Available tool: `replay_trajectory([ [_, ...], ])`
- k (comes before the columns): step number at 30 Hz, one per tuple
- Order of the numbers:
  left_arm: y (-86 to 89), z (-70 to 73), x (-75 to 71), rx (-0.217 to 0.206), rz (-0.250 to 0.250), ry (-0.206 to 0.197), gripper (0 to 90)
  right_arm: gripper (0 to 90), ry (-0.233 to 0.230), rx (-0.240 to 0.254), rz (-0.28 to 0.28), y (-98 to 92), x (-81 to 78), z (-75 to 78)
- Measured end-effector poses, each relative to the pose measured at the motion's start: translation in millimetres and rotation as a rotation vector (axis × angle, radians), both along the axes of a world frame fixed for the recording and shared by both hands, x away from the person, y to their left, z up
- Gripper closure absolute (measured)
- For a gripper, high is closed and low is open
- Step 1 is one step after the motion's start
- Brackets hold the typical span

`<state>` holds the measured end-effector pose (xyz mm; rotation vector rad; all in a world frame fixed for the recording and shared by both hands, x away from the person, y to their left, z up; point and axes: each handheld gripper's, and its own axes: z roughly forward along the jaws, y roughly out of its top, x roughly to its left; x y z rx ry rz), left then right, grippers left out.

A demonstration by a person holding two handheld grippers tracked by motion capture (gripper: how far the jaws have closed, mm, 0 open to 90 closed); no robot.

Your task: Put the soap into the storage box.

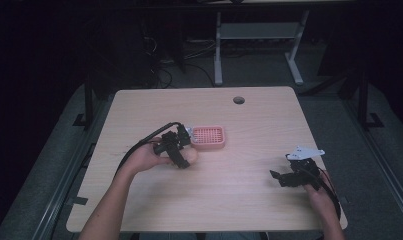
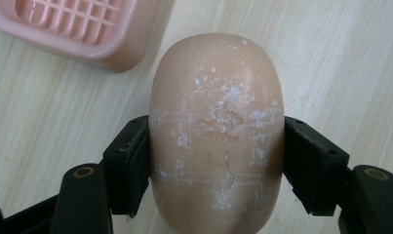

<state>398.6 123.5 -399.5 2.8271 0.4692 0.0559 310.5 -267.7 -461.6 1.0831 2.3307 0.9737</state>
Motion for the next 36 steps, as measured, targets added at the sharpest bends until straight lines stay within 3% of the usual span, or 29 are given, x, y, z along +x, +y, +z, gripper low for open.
replay_trajectory([
  [36,-35.3,11.0,42.9,0.008,-0.024,0.003,32.4,13.9,0.009,0.015,-0.007,-0.7,-0.7,-0.1],
])
